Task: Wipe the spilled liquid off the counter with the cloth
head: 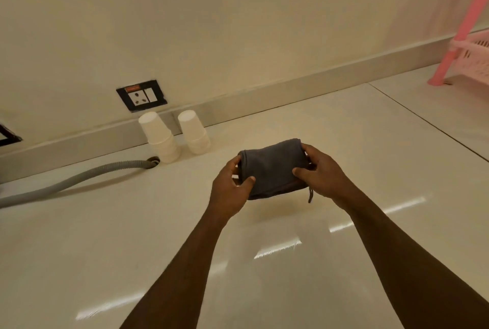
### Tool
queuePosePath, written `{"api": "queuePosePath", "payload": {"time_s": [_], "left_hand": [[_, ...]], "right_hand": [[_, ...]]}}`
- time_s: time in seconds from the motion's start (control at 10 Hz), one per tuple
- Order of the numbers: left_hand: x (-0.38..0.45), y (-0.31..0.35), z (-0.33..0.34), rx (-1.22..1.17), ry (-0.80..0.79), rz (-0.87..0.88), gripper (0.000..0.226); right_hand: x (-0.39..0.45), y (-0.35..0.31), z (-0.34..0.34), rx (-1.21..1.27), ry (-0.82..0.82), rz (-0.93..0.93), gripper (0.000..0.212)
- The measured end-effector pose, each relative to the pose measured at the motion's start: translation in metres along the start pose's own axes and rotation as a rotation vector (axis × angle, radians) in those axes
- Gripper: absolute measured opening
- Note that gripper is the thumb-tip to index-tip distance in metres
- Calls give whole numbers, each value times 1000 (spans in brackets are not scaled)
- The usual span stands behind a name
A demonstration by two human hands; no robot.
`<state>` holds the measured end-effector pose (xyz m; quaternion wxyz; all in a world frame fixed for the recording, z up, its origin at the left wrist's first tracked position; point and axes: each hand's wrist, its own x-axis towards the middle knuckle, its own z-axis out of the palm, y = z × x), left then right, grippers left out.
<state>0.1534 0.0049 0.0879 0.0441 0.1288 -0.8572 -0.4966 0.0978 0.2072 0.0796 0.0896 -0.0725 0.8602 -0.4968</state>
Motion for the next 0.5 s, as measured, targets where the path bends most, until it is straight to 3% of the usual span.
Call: {"api": "queuePosePath", "payload": {"time_s": [0.2,0.4,0.5], "left_hand": [[58,1,27,-18,-13,-205,55],[127,18,32,18,50,-234,56],[143,19,32,184,66,-266,64]], "right_hand": [[64,13,2,-333,21,71,59],[127,4,-3,-379,65,89,61],[151,6,-11,-536,112,123,74]]}}
